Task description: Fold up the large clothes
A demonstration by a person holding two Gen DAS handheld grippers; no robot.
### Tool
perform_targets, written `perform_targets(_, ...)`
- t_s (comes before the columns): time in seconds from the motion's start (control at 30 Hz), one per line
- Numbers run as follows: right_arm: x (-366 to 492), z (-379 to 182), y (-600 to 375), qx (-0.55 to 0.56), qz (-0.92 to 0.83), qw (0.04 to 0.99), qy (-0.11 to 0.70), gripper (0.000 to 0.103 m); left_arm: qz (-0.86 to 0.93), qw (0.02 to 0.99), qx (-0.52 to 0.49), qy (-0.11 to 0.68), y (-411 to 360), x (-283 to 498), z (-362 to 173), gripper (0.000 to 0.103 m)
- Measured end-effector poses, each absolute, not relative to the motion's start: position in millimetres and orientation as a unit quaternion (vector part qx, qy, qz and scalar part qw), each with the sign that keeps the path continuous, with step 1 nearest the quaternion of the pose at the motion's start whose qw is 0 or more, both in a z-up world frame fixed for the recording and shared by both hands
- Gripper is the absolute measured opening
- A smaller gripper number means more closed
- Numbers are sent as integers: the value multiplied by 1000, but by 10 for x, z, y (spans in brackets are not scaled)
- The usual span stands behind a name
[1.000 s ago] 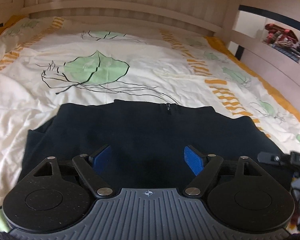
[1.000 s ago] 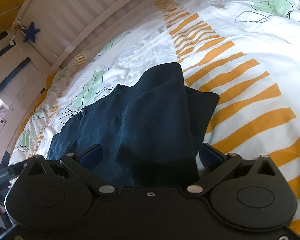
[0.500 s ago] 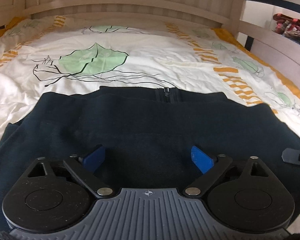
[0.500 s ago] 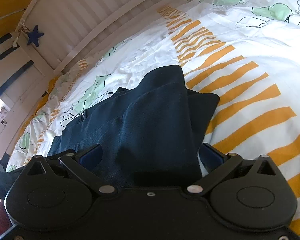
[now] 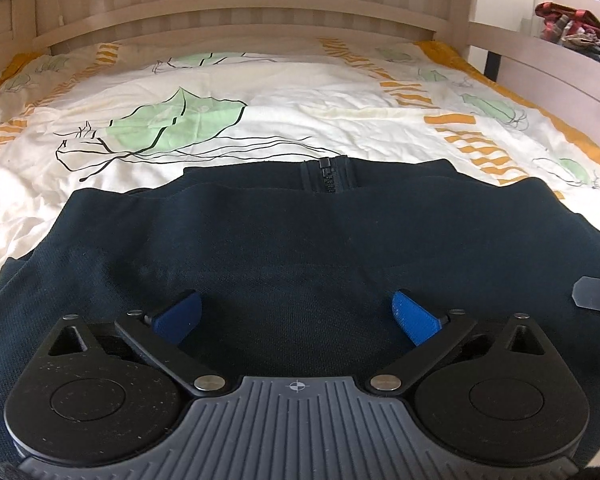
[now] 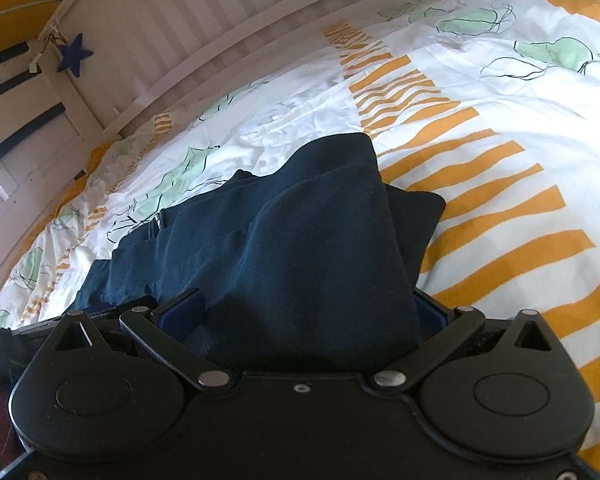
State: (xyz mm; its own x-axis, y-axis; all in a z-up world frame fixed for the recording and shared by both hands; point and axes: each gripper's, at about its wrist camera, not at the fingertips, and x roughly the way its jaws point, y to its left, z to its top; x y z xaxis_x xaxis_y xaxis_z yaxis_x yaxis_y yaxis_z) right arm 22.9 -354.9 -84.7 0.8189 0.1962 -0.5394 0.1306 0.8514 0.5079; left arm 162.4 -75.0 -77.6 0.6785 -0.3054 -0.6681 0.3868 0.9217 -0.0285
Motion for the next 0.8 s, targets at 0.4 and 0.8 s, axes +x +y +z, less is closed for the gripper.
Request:
perform_targets(0.4, 214, -861, -3543, 272, 19, 916, 295, 103, -194, 907, 55, 370, -739, 1687, -723, 103)
perform_targets(0.8, 202, -852, -3539, 274, 21, 916, 293, 103, -214, 911, 9, 352, -590, 1112, -359, 77)
